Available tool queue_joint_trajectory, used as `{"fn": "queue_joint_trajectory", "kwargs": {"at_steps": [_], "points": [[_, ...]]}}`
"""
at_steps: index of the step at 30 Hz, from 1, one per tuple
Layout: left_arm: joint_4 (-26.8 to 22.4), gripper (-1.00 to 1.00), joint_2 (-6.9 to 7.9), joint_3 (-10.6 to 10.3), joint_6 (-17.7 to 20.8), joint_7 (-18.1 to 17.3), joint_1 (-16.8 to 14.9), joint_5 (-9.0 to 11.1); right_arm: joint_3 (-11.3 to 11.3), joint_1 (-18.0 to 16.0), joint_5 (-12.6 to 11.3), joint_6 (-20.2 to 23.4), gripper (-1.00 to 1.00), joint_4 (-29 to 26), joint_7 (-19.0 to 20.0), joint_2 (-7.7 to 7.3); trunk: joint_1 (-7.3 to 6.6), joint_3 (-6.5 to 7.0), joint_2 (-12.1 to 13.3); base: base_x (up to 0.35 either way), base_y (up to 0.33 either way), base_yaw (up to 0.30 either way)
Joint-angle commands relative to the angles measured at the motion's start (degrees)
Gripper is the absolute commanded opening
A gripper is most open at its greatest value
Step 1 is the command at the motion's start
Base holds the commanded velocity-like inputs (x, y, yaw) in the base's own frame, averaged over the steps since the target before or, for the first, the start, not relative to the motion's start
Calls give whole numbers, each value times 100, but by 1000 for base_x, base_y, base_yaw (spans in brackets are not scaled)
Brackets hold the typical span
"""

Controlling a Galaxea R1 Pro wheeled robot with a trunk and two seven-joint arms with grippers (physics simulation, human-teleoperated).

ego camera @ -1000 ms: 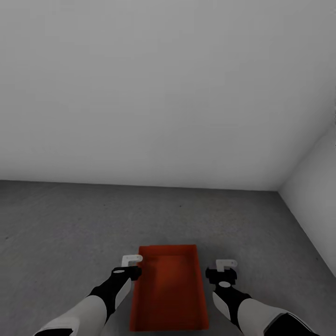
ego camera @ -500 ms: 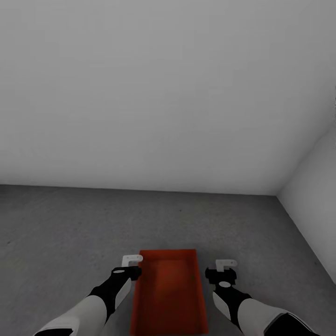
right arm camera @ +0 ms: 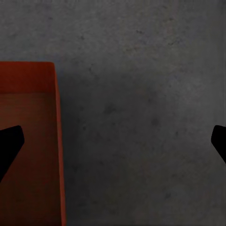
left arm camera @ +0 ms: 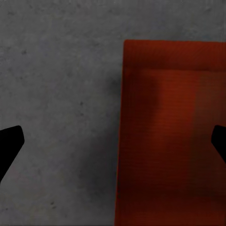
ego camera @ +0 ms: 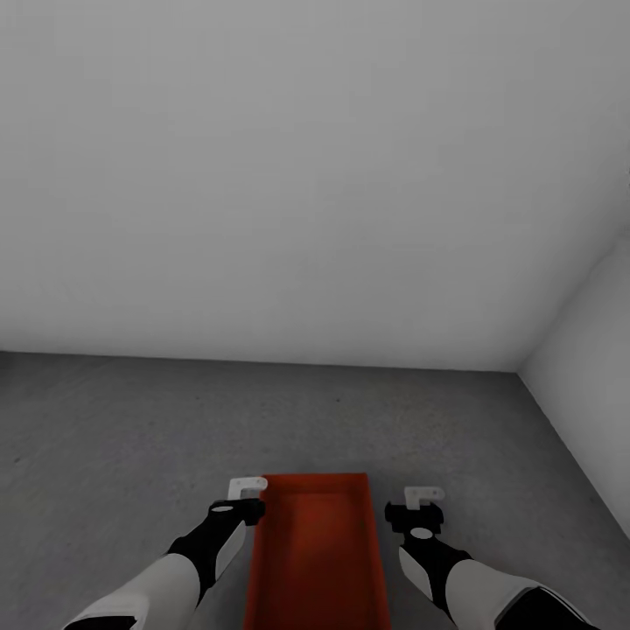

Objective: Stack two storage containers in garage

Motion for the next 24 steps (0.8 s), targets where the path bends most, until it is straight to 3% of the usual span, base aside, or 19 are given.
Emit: {"fn": "queue_joint_trajectory", "kwargs": {"at_steps": [1, 10, 24], "points": [[-13, 100, -5, 37, 32, 5, 0, -26, 48, -3, -59, -22, 100, 4, -16, 1, 0, 3, -2, 0, 0, 0], [-9, 100, -4, 41, 46, 6, 0, -21, 48, -3, -57, -22, 100, 4, -23, 1, 0, 39, -2, -35, 0, 0], [-6, 100, -5, 52, 58, 9, 0, -27, 48, -3, -50, -29, 100, 4, -56, 1, 0, 41, -2, -314, 0, 0]]}}
